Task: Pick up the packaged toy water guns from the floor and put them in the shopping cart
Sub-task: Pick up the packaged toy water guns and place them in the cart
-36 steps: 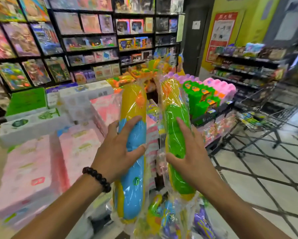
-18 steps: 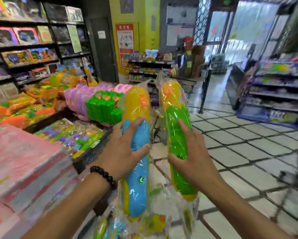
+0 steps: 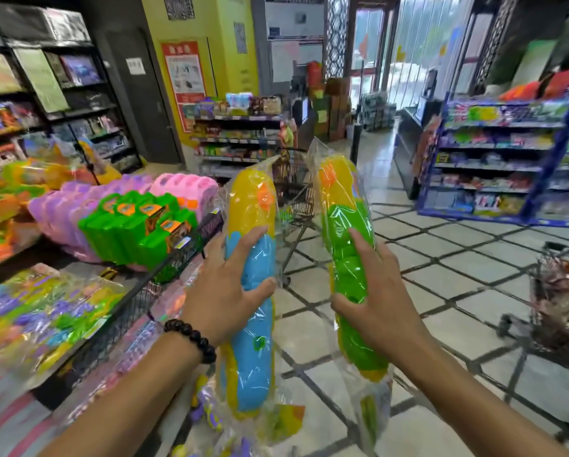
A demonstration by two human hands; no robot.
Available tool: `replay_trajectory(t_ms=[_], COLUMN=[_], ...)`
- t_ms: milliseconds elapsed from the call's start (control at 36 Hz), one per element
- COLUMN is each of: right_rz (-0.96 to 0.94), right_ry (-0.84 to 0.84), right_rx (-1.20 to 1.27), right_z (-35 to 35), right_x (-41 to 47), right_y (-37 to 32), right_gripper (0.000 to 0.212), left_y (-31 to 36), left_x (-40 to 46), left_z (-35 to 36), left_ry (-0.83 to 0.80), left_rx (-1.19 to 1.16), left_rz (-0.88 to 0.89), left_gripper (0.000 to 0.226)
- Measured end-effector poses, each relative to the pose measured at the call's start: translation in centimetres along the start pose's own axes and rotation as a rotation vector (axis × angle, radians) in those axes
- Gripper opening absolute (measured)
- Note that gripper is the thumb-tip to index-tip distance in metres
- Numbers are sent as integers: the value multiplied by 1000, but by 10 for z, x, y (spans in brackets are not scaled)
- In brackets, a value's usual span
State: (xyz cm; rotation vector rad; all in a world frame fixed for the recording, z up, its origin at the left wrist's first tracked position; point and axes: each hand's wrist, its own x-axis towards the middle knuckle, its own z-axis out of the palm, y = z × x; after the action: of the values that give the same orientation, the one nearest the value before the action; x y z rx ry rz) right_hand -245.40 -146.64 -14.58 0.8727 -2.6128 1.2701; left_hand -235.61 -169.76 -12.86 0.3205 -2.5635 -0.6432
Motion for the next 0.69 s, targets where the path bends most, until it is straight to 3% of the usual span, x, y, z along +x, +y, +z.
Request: replay_trajectory(t_ms=[306,695], right_rz=[64,71], right_ry=[-38,-48], right_rx=[-35,48], right_z=[50,96], right_x=[173,374], right_y=[54,118], right_gripper=[108,96], left_y=[-84,-135], left_x=[171,378], left_z=[57,119], left_ry=[-21,13], left_rx=[-51,-54], left_rz=[-57,0], left_gripper=[76,79])
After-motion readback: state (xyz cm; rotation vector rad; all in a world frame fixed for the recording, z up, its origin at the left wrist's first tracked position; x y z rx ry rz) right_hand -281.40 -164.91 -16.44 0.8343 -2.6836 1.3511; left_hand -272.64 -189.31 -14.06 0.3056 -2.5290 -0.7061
